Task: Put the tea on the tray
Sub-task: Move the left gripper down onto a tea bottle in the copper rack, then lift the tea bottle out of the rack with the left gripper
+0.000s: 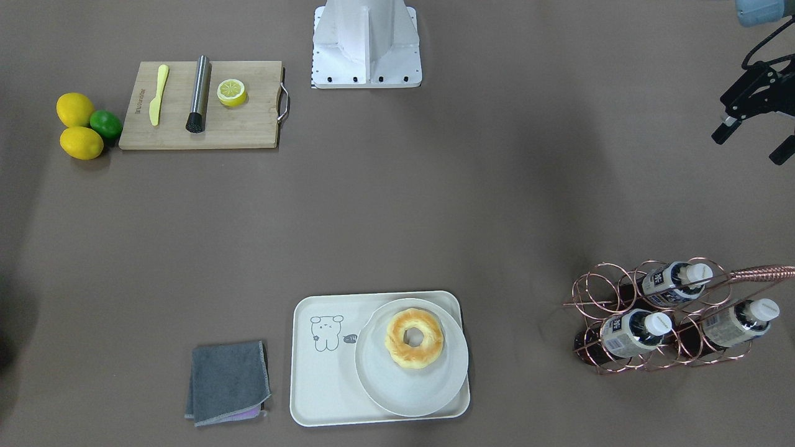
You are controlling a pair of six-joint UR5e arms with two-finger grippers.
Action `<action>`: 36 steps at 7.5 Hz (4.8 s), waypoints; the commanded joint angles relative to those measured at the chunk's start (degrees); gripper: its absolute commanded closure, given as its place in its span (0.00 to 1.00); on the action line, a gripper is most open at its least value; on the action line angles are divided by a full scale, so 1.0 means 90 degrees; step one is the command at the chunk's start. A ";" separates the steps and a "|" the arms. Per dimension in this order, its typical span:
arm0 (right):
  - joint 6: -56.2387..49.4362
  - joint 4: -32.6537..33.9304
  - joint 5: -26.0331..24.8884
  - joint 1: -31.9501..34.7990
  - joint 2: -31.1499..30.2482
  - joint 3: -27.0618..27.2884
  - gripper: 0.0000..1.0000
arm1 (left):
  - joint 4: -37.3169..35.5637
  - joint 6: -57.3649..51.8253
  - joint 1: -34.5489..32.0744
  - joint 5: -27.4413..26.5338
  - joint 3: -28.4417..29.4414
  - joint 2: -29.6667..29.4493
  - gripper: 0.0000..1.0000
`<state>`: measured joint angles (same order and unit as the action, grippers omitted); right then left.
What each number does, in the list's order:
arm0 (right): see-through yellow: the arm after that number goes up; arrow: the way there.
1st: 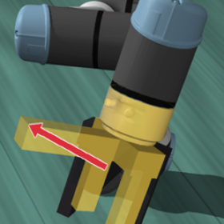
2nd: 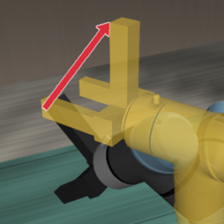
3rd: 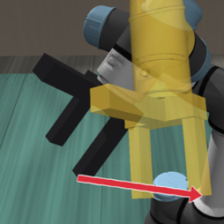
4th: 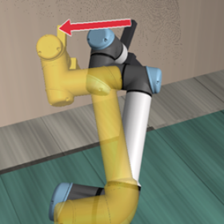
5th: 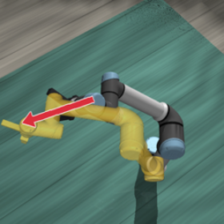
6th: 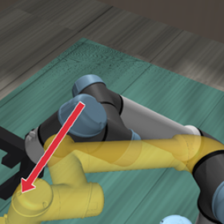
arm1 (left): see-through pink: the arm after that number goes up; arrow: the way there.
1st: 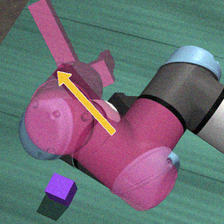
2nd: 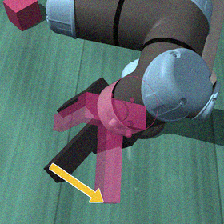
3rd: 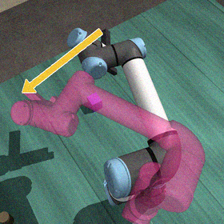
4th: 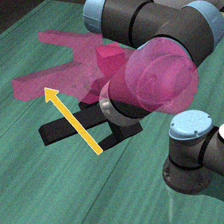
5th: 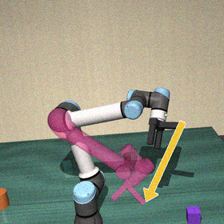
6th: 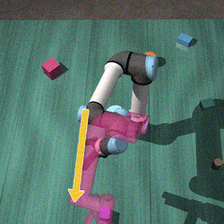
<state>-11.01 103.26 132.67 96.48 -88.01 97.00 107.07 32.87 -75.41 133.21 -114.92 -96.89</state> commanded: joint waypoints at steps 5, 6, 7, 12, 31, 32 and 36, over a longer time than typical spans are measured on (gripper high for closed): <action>0.0070 0.0001 0.0005 0.0003 -0.0007 -0.0036 0.00 | -0.1447 0.0098 0.0879 -0.1960 0.0481 -0.0981 0.02; 0.0090 0.0001 0.0005 0.0003 -0.0007 -0.0036 0.00 | -0.1389 0.0088 0.0888 -0.1960 0.0667 -0.1060 0.02; 0.0080 0.0001 0.0005 0.0003 -0.0007 -0.0036 0.00 | -0.1263 0.0117 0.0898 -0.1960 0.0930 -0.1216 0.02; 0.0080 -0.0009 0.0014 -0.0007 -0.0036 -0.0006 0.00 | 0.0057 0.0840 0.1299 -0.2429 0.1909 -0.1237 0.03; 0.0080 -0.0009 0.0014 0.0003 -0.0055 -0.0006 0.00 | -0.1138 0.0401 0.0303 -0.1169 0.1241 -0.1793 1.00; 0.0090 0.0001 0.0014 0.0003 -0.0065 -0.0016 0.00 | -0.1608 0.0294 0.0128 -0.1179 0.0791 -0.1794 1.00; 0.0080 0.0001 0.0014 -0.0007 -0.0026 -0.0065 0.00 | -0.2189 0.0086 -0.0167 -0.1169 0.0114 -0.1755 1.00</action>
<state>-10.24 103.27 132.80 96.42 -88.36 96.50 88.24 32.55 -77.05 122.60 -111.44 -113.06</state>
